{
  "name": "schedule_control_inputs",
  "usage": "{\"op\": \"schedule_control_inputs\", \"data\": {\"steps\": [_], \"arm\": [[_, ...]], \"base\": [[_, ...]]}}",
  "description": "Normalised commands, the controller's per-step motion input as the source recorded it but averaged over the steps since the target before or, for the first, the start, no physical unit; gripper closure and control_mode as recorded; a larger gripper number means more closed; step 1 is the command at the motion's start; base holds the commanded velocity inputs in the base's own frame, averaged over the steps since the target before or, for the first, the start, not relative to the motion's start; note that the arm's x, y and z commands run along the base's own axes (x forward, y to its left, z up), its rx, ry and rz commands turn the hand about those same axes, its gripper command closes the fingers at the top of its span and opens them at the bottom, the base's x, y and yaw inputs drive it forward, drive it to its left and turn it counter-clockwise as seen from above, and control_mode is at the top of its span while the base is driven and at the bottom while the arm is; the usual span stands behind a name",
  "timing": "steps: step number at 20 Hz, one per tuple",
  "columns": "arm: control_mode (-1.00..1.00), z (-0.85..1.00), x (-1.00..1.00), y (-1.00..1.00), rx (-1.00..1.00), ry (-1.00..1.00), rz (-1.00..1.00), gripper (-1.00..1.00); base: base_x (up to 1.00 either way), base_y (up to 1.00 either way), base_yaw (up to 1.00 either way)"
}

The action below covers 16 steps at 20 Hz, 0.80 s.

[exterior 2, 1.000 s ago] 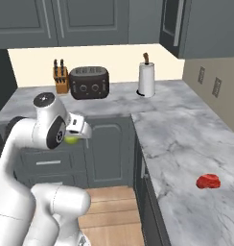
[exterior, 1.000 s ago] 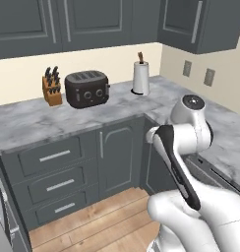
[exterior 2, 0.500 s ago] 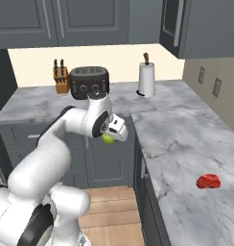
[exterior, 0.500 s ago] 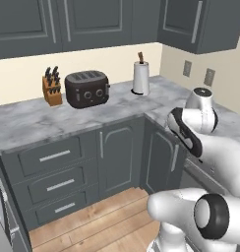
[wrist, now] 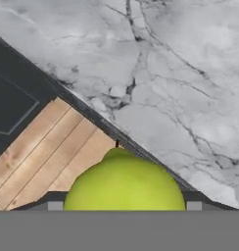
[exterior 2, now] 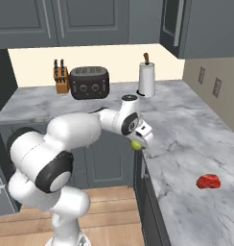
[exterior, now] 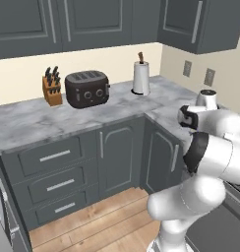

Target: Open the fridge, remove the pear, lime, and steak, and place them on any counter.

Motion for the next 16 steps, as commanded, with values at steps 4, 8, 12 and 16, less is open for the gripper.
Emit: {"op": "schedule_control_inputs", "data": {"steps": [4, 8, 12, 16], "arm": [[-1.0, -0.65, 0.47, -1.0, 0.01, 0.0, -0.12, 1.0], [-1.0, -0.57, 0.29, -1.0, 0.02, 0.0, -0.08, 1.0], [-1.0, -0.41, 0.11, -1.0, 0.03, 0.0, -0.06, 1.0], [-1.0, -0.23, 0.4, -0.98, 0.03, 0.0, -0.01, -1.0]], "base": [[0.0, 0.0, 0.0], [0.0, 0.0, 0.0], [0.0, 0.0, 0.0], [0.0, 0.0, 0.0]]}}
